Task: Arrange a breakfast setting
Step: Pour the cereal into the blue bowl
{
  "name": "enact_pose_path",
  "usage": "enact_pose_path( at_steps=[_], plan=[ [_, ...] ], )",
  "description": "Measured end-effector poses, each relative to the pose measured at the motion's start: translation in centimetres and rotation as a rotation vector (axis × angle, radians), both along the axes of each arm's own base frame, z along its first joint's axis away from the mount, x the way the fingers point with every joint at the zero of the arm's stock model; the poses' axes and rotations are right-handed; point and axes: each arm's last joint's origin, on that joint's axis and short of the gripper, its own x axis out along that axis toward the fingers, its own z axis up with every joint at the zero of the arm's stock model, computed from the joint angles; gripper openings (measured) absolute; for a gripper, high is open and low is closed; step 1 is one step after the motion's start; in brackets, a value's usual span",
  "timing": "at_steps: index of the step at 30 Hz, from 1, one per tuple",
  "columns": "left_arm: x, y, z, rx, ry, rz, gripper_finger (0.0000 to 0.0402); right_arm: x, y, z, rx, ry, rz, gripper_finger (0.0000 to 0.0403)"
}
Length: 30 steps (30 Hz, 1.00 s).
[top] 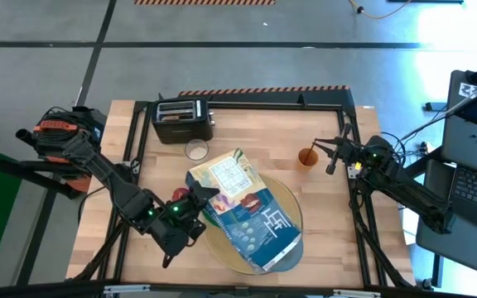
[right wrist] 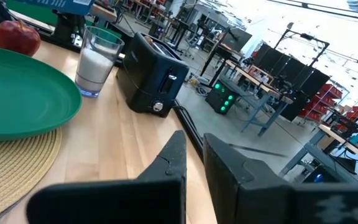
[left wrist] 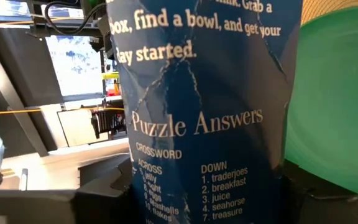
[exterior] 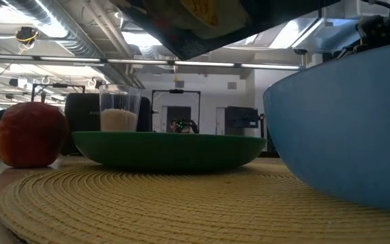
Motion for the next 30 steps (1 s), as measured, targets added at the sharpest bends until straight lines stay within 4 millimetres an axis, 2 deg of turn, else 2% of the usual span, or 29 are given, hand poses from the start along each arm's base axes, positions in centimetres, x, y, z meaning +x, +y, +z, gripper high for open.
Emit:
enact_pose_path(
  at_steps=[14, 30],
  plan=[
    [-0.3, 0.2, -1.2, 0.15, 0.119, -0.051, 0.021, 0.0, 0.0, 0.0, 0.0, 0.002, 0.0, 0.003],
    [0.2, 0.0, -0.7, 0.255, 0.117, -0.083, 0.021, 0.0, -0.1, -0.2, 0.007, 0.018, -0.027, 0.003]
  ],
)
